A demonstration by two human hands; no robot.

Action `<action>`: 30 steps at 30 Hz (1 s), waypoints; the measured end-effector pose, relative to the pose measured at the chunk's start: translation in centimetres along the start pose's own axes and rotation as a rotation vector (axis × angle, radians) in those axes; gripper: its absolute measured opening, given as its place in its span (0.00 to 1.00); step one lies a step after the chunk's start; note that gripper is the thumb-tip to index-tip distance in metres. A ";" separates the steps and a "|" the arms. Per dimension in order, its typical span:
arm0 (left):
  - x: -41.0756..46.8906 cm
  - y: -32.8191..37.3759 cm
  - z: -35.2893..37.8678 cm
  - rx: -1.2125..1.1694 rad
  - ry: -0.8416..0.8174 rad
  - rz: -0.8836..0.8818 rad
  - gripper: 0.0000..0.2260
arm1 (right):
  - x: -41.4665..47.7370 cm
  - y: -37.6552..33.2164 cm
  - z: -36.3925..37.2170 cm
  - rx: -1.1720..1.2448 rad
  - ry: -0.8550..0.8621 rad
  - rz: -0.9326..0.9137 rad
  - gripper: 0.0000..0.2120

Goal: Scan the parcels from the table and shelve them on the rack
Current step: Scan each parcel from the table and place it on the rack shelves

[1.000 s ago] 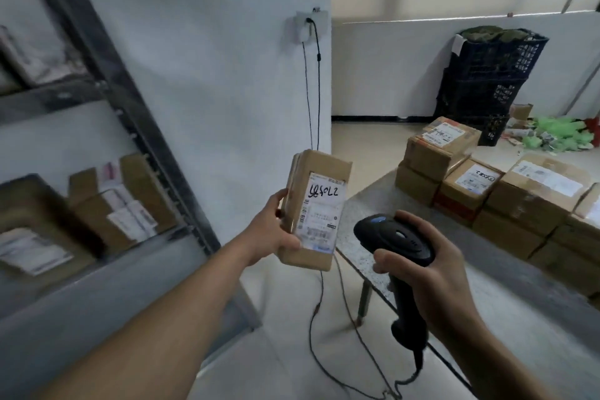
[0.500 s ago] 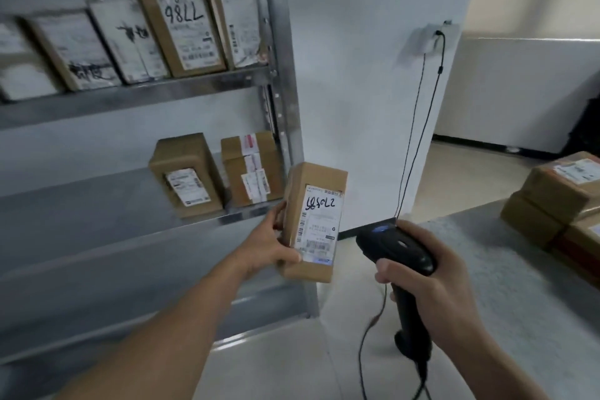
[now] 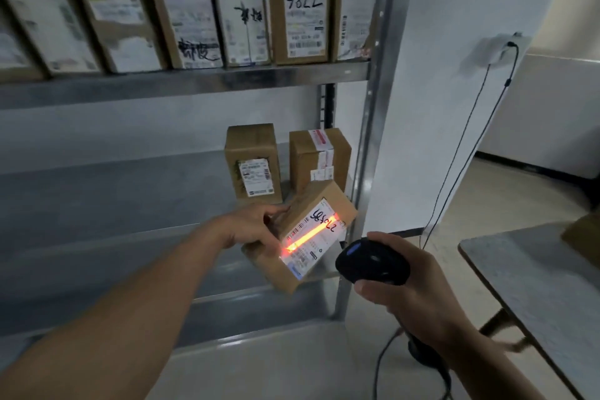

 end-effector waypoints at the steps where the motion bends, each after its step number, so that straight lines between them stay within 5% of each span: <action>1: -0.2 -0.9 -1.0 0.013 -0.006 0.000 0.38 | 0.5 -0.4 1.5 0.006 -0.003 -0.002 0.25; 13: -2.5 -11.5 -10.3 0.039 -0.026 -0.068 0.42 | 4.3 -4.9 15.1 0.052 -0.078 -0.081 0.25; 30: -4.9 -15.2 -14.2 0.004 0.037 -0.124 0.46 | 6.6 -6.8 19.0 0.092 -0.183 -0.132 0.32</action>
Point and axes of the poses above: each hand's wrist, its own x-axis towards the middle knuckle, its own z-axis out of the palm, y = z × x, the point moved 10 cm from there along x, towards the middle knuckle, and after that the axes turned 10 degrees about -z, right-handed, at the moved point
